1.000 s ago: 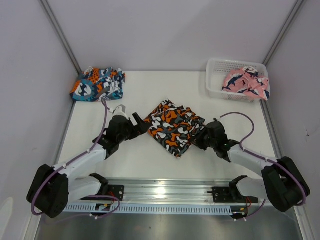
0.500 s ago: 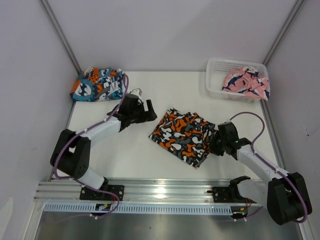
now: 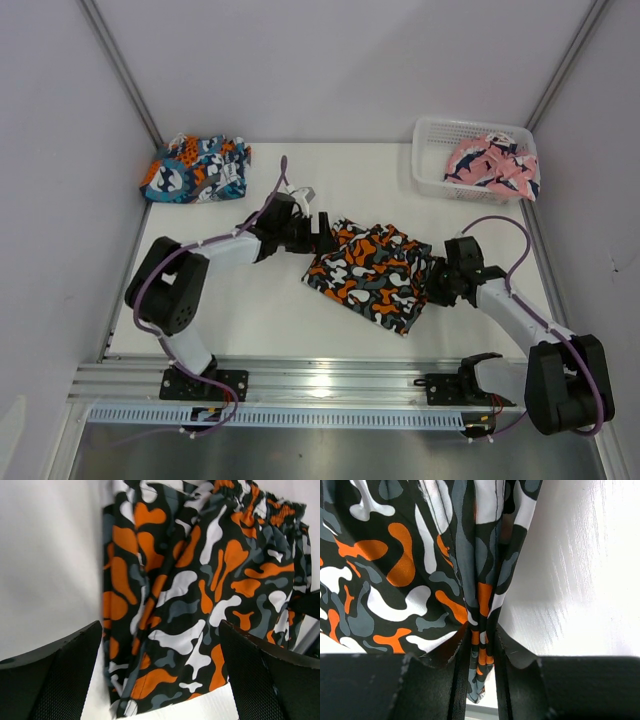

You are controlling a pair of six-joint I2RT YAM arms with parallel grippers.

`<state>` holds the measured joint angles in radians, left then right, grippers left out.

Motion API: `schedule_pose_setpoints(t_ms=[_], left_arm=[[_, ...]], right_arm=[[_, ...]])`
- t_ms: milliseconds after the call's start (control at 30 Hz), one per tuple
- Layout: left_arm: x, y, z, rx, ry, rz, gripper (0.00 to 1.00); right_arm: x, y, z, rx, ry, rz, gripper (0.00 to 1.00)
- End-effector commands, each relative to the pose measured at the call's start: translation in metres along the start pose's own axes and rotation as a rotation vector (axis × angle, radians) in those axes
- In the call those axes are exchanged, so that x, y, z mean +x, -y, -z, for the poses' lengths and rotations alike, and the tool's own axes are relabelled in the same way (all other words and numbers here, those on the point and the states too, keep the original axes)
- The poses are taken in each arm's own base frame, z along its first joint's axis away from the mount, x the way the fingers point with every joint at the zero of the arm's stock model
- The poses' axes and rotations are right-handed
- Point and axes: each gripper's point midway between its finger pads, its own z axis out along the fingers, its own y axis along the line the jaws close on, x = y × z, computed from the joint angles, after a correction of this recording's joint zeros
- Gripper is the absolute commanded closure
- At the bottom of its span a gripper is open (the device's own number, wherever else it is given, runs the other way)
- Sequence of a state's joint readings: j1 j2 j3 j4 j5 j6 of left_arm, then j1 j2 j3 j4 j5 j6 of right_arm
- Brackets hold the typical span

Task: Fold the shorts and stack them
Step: Neatly place the folded shorts to the corner

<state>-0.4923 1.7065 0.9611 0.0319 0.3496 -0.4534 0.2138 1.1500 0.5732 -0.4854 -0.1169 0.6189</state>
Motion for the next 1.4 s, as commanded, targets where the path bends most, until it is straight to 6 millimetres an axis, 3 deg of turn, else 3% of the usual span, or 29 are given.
schedule_pose_setpoints(t_ms=[0,200,333,600,933,1033,1233,1300,1367], left_arm=[[0.008,0.012,-0.014,0.085,-0.029,-0.004,0.01],[0.027,0.005,-0.029,0.052,-0.107,-0.003,0.01],[0.028,-0.02,-0.03,-0.068,-0.084,-0.002,0.01],[0.033,0.003,-0.046,0.121,-0.116,-0.006,0.01],[0.031,0.012,-0.051,0.15,-0.115,-0.045,0.03],[0.036,0.006,-0.058,0.086,-0.136,-0.072,0.12],[0.029,-0.007,-0.061,-0.016,-0.116,-0.076,0.47],[0.02,-0.01,-0.06,-0.049,-0.093,-0.077,0.6],[0.012,-0.01,-0.059,-0.066,-0.072,-0.076,0.82]], right_arm=[[-0.01,-0.009,0.004,-0.042,0.013,0.028,0.74],[-0.011,-0.012,0.005,-0.065,0.016,0.025,0.74],[-0.012,-0.014,0.006,-0.079,0.015,0.024,0.74],[-0.01,-0.017,0.005,-0.102,0.002,0.026,0.74],[-0.007,-0.016,0.002,-0.11,-0.01,0.024,0.74],[-0.007,-0.017,0.002,-0.11,-0.011,0.025,0.74],[-0.008,-0.017,0.002,-0.112,-0.008,0.025,0.74],[-0.008,-0.017,0.003,-0.113,-0.006,0.022,0.74],[-0.008,-0.018,0.003,-0.115,-0.009,0.025,0.74]])
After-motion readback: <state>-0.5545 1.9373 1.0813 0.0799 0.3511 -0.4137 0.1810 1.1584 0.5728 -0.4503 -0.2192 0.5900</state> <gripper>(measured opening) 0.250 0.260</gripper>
